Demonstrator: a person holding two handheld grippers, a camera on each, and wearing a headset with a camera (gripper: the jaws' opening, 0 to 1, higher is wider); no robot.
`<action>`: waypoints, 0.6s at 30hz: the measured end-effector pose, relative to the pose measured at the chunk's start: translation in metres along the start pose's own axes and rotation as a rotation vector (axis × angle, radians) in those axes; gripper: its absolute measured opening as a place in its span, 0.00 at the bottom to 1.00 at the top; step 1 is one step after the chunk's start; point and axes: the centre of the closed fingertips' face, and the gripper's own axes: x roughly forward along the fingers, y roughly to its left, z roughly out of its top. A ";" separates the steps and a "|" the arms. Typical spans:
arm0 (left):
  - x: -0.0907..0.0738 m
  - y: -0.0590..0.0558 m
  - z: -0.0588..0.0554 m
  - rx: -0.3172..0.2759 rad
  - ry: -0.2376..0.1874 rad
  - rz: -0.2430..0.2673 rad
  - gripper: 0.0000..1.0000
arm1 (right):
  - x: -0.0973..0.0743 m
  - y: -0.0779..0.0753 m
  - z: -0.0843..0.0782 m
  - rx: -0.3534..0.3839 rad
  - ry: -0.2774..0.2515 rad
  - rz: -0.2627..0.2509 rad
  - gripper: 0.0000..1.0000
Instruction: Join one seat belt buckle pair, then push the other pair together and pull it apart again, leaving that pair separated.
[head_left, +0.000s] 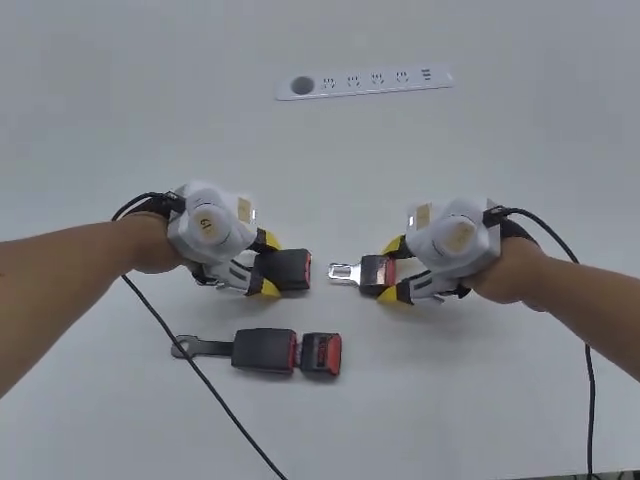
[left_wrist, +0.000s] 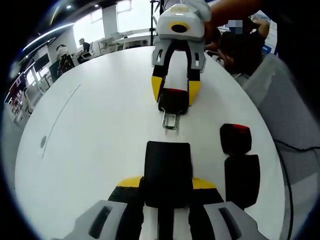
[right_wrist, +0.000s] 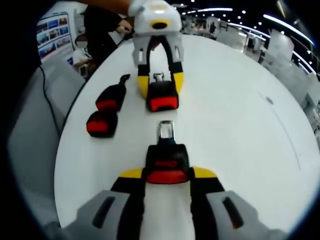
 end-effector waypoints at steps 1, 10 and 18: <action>0.000 0.000 0.000 0.001 0.001 0.000 0.35 | -0.002 0.000 -0.002 0.000 0.004 0.002 0.35; 0.000 0.000 -0.001 -0.006 0.001 -0.001 0.35 | -0.016 -0.002 -0.026 0.000 0.025 0.012 0.35; -0.001 0.001 -0.002 -0.010 -0.002 -0.003 0.35 | -0.039 -0.004 -0.045 0.034 0.041 0.009 0.35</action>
